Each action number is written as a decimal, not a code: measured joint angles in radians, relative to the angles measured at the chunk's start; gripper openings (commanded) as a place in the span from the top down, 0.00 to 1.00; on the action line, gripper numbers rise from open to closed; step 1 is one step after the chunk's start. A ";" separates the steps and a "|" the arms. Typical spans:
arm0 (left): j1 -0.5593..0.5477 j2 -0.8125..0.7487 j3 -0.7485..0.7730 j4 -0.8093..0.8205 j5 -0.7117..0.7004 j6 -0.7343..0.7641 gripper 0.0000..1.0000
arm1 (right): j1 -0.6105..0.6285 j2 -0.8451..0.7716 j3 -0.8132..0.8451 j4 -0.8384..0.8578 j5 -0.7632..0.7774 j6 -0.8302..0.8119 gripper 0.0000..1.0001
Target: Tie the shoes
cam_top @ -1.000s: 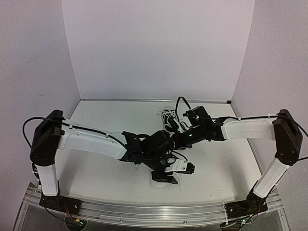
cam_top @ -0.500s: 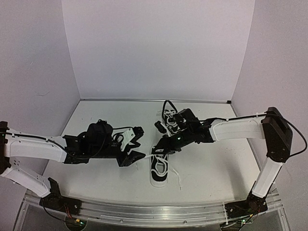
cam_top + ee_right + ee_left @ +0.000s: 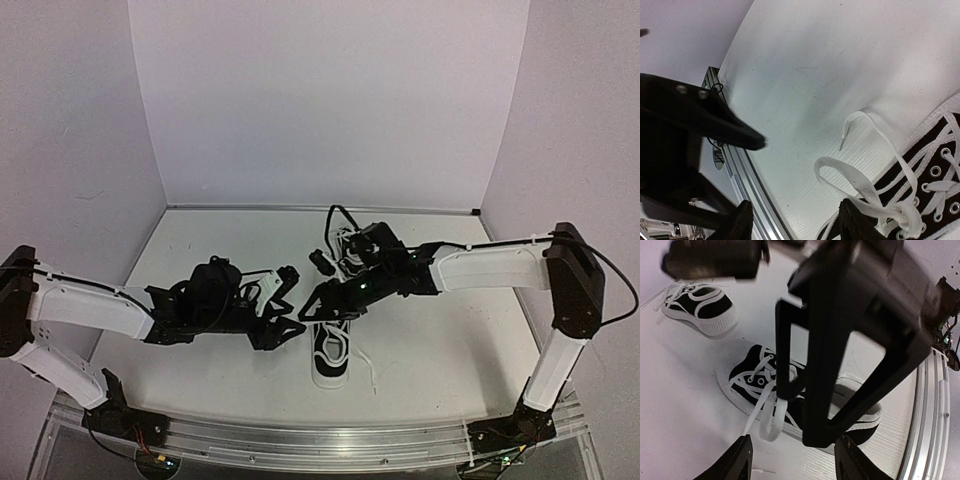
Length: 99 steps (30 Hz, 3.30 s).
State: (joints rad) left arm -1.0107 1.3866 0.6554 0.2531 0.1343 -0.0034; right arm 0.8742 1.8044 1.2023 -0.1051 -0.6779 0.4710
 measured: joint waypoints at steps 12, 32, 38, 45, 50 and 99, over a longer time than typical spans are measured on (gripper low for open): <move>0.025 0.194 0.132 0.021 0.085 0.033 0.43 | -0.103 -0.141 0.012 -0.111 0.068 -0.091 0.59; 0.081 0.234 0.175 0.027 0.125 0.032 0.40 | -0.103 0.038 0.057 -0.214 0.134 -0.182 0.73; 0.087 0.198 0.163 0.016 0.123 0.033 0.36 | -0.103 0.052 0.061 -0.215 0.127 -0.185 0.74; 0.091 0.138 0.155 -0.019 0.117 0.048 0.31 | -0.103 0.077 0.062 -0.217 0.102 -0.191 0.84; 0.098 0.140 0.156 -0.049 0.117 0.058 0.31 | -0.103 0.079 0.063 -0.217 0.084 -0.195 0.95; 0.109 0.277 0.266 -0.103 0.187 0.279 0.52 | -0.103 -0.002 -0.028 -0.145 0.056 -0.147 1.00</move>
State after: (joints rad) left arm -0.9020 1.6640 0.9212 0.1500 0.3212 0.2753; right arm 0.7712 1.8022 1.1743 -0.2501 -0.6219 0.3241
